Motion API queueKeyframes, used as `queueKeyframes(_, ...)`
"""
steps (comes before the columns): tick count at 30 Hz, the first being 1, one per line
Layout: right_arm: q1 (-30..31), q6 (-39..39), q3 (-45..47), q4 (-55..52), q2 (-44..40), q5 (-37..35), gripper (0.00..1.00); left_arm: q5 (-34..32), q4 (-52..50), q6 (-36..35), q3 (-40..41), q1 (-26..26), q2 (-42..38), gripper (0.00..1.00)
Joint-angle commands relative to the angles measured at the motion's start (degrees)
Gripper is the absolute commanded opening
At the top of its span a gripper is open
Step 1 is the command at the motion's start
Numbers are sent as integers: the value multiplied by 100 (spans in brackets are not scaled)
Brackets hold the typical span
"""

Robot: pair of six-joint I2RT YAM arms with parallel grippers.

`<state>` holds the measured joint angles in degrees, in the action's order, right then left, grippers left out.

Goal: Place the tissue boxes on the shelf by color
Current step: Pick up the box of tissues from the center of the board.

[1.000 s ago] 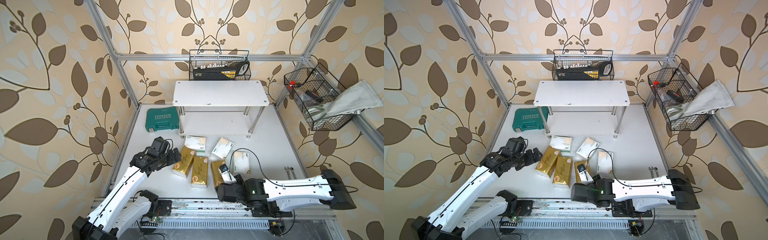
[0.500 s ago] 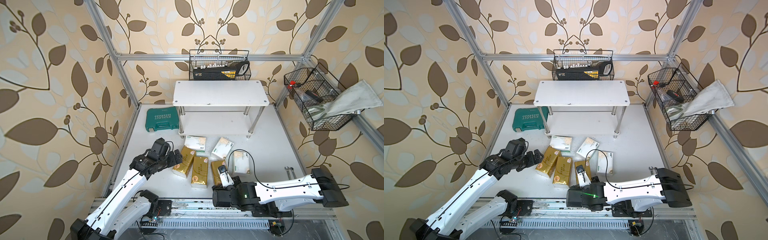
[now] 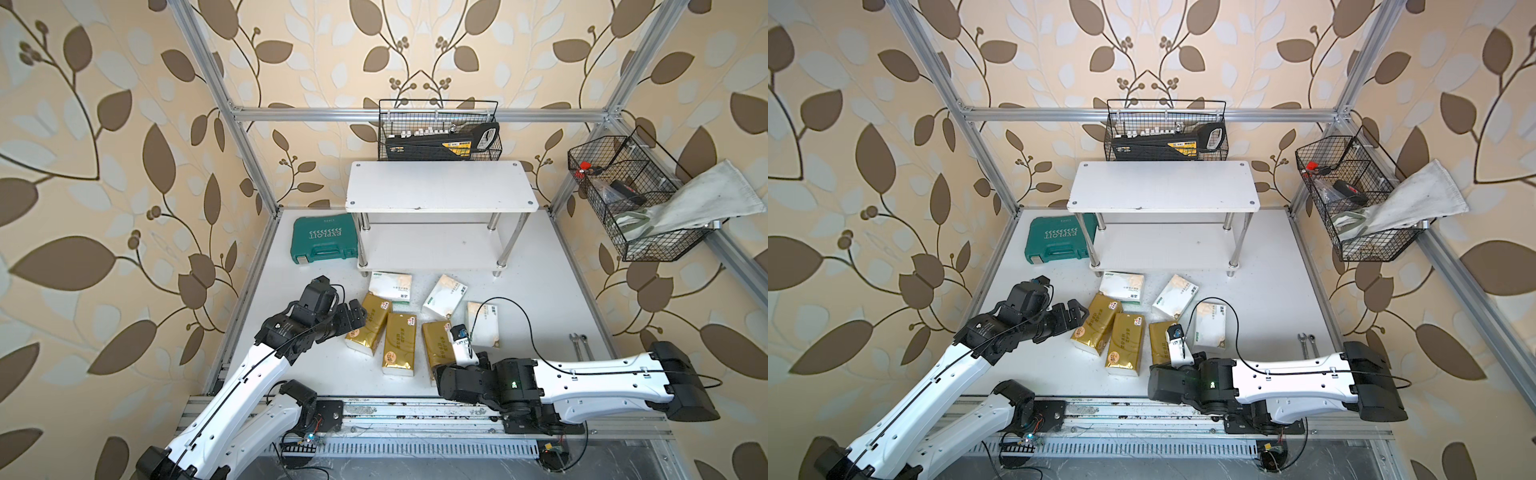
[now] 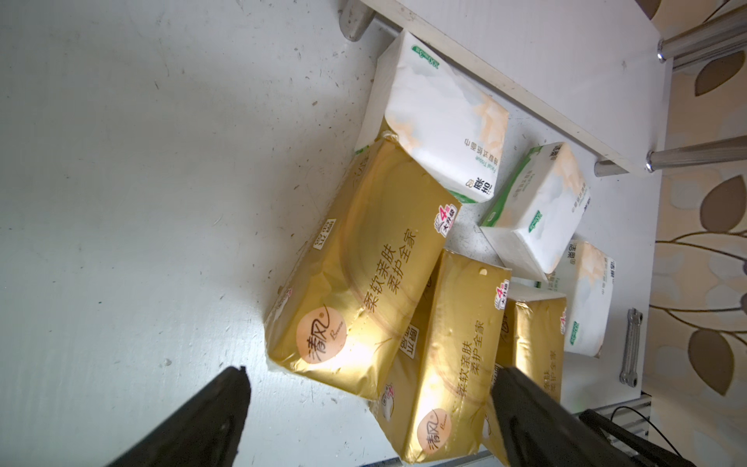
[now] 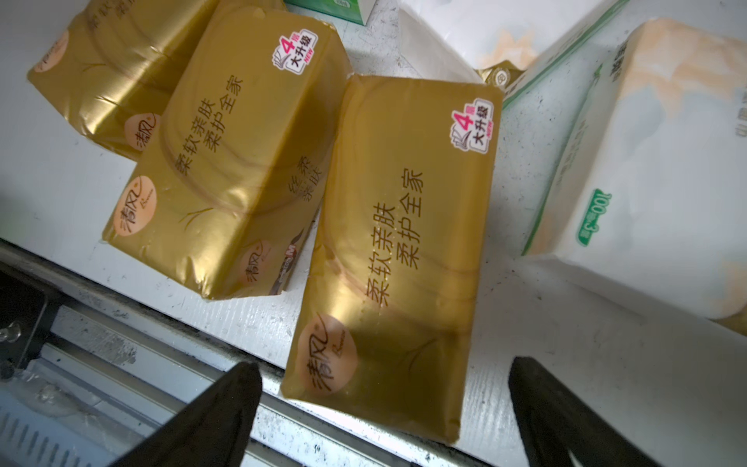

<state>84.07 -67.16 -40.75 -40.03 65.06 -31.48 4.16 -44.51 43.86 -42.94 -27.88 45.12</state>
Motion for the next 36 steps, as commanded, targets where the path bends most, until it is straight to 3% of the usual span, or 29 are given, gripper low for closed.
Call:
queueKeyframes(1,-69,-180,83,95,-38,144,99,83,17,-40,50,-57,-179,99)
queueKeyframes(14,-332,-268,-223,-99,653,596,99,128,39,-57,141,-62,-458,99)
queueKeyframes(25,-745,112,-160,477,1057,1260,99,137,61,-88,207,-64,-454,99)
queueKeyframes(36,-800,528,-614,200,1773,1582,99,102,187,-79,278,-57,-270,99)
